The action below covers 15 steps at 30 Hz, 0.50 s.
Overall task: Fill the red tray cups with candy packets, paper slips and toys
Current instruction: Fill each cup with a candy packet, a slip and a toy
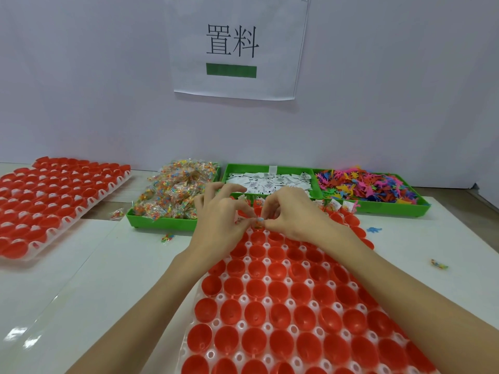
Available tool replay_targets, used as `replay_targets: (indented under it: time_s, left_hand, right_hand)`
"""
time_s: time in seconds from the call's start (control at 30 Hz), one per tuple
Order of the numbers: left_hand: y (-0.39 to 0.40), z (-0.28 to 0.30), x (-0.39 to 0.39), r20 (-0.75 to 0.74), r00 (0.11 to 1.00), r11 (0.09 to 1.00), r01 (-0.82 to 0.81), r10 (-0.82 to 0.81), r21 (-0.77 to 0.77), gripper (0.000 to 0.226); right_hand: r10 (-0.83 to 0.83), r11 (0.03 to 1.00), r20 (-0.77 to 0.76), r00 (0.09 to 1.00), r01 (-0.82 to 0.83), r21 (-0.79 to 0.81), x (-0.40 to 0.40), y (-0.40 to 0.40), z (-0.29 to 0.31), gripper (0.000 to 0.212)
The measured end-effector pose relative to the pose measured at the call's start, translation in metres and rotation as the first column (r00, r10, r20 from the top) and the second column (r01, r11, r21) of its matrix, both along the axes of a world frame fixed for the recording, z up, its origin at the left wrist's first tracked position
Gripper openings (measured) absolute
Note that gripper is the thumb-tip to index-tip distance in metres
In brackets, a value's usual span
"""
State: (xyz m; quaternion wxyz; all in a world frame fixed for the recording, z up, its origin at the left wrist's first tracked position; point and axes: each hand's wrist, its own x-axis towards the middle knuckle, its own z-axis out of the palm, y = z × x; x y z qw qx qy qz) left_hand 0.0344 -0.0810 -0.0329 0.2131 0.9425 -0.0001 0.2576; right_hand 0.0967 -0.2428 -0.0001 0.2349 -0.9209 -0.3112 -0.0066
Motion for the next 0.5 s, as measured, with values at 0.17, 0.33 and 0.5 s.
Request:
replay_targets:
  time_s: [0.17, 0.33, 0.5]
  left_hand:
    - [0.003, 0.0009, -0.0011, -0.017, 1.0, 0.998, 0.012, -0.011, 0.065, 0.007]
    - [0.0015, 0.004, -0.0017, 0.007, 0.998, 0.974, 0.066, -0.069, 0.216, 0.005]
    - [0.0062, 0.0072, 0.0009, -0.025, 0.992, 0.959, 0.124, -0.122, 0.254, 0.012]
  right_hand:
    - [0.031, 0.998, -0.025, 0.999, -0.033, -0.061, 0.0039, 0.0004, 0.0051, 0.007]
    - [0.01, 1.0, -0.05, 0.999, -0.01, -0.004, 0.0057, 0.0011, 0.0044, 0.002]
    - [-0.015, 1.0, -0.069, 0.998, 0.014, -0.023, 0.0065, 0.0066, 0.0022, 0.004]
